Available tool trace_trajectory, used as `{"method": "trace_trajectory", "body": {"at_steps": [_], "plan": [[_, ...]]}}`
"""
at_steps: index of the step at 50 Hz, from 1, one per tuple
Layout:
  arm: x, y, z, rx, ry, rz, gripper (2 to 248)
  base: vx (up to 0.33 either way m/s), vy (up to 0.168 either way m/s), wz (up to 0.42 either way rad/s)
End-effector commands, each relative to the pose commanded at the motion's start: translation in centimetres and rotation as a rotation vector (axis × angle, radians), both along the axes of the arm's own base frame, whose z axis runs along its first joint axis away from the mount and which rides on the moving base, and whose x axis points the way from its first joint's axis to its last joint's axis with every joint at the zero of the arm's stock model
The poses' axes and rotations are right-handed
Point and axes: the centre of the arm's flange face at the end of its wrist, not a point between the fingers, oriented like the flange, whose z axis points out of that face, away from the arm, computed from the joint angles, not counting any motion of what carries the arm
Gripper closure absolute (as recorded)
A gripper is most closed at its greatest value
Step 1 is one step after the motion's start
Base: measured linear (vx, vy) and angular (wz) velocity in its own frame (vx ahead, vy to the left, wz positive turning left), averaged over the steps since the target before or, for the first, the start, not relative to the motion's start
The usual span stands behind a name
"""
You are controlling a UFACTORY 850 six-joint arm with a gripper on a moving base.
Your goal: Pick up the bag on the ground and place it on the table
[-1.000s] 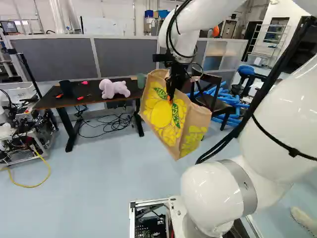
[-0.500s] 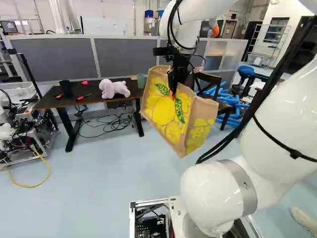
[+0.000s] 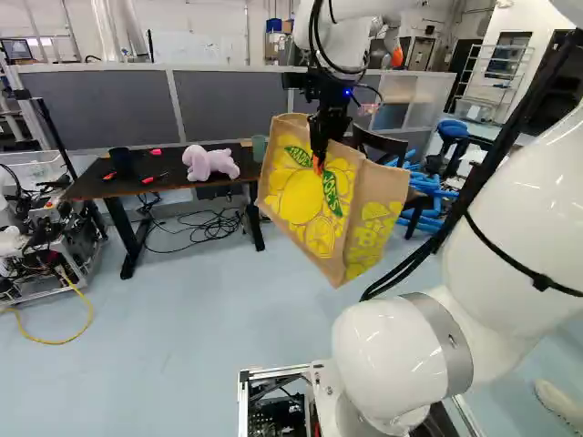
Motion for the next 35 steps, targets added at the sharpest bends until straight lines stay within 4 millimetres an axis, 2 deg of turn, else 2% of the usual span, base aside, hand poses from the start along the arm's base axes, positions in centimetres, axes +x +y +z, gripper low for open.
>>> {"method": "trace_trajectory", "body": {"at_steps": [35], "plan": [[-0.4, 0.4, 4.9, 0.002, -0.004, 0.015, 228, 0.0, 0.0, 0.0]]}}
